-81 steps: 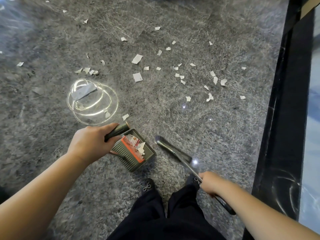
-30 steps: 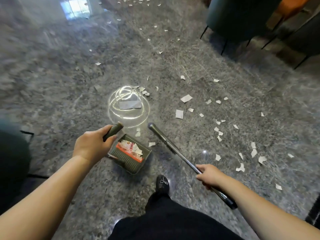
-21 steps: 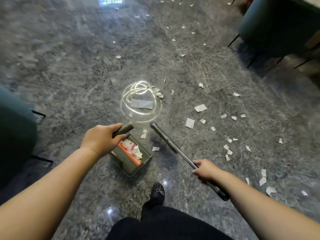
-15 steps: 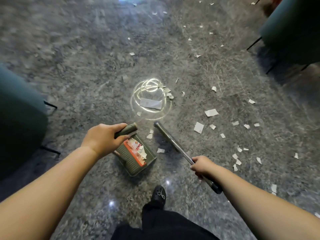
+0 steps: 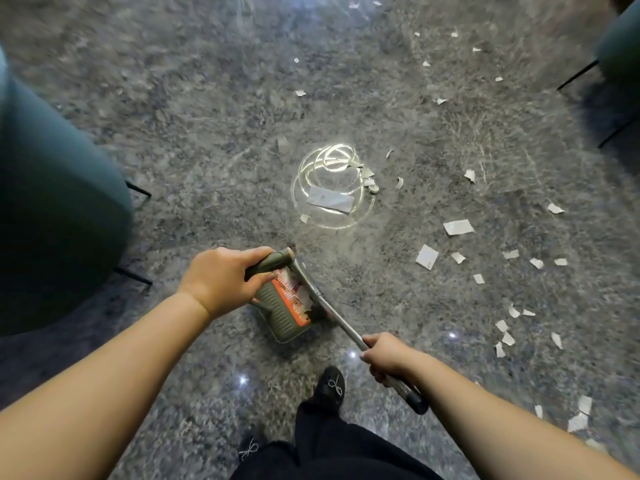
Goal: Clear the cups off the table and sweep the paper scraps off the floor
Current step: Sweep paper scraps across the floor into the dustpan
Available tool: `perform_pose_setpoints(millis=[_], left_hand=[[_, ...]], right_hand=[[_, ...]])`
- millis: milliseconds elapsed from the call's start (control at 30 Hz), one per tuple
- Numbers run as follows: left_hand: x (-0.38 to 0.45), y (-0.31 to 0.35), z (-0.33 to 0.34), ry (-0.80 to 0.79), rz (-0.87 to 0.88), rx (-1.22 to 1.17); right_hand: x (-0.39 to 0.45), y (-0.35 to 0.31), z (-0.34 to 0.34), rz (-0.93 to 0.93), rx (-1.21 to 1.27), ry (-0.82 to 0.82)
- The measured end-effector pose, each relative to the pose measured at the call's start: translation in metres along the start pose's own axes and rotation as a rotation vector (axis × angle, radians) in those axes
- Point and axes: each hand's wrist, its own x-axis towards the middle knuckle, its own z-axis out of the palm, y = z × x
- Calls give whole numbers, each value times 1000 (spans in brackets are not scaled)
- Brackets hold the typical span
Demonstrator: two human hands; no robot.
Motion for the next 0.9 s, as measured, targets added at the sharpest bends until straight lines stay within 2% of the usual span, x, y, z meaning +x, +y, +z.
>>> perform_pose_setpoints(millis=[300, 533, 900], left_hand=[[-1, -5, -3, -78, -44, -2], [-1, -15, -1, -51, -14, -13], [2, -29, -12, -169, -27, -109]], right_hand=[[-26, 11, -13, 20, 164, 66], [-3, -12, 0, 39, 44, 136], [-18, -54, 30, 74, 46, 25]])
